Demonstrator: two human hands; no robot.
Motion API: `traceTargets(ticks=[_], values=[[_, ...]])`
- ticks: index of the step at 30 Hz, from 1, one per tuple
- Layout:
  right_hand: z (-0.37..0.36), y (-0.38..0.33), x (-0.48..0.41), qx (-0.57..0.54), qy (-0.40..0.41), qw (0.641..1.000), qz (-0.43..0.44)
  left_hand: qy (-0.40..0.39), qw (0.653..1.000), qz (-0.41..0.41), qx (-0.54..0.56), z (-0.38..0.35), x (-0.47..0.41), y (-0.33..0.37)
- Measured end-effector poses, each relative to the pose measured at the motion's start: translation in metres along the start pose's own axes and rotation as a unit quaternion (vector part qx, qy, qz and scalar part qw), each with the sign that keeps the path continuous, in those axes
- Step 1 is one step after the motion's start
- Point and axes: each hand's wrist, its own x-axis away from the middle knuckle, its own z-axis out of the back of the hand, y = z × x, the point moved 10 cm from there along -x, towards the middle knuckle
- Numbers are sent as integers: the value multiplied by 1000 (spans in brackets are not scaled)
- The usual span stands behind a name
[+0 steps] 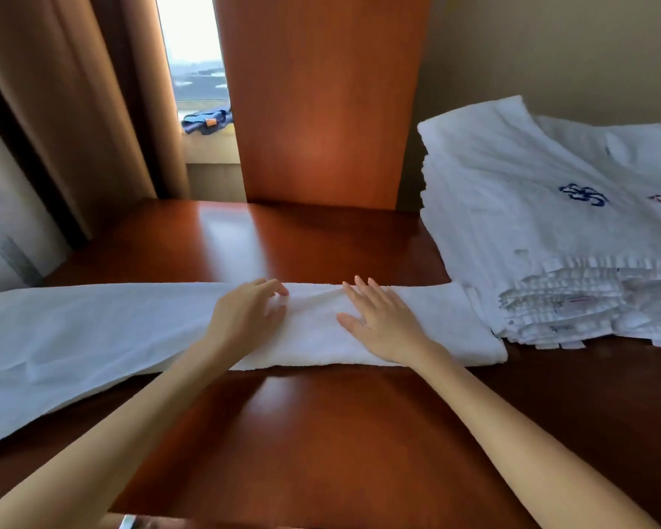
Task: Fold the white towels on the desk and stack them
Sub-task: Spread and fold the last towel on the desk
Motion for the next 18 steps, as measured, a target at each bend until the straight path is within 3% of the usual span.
traceTargets(ticks=[4,7,12,18], values=[[-5,8,-5,19,-10,1000,-19,31,998,48,-29,61,63,-89],[8,-19,-13,65,32,997,-33,26,997,60,-28,93,99,-130],[9,-179,-16,-14,87,975,204,22,994,81,-66,128,146,-173],[6,-263,-25,-57,160,949,264,55,976,168,-128,174,200,-238]])
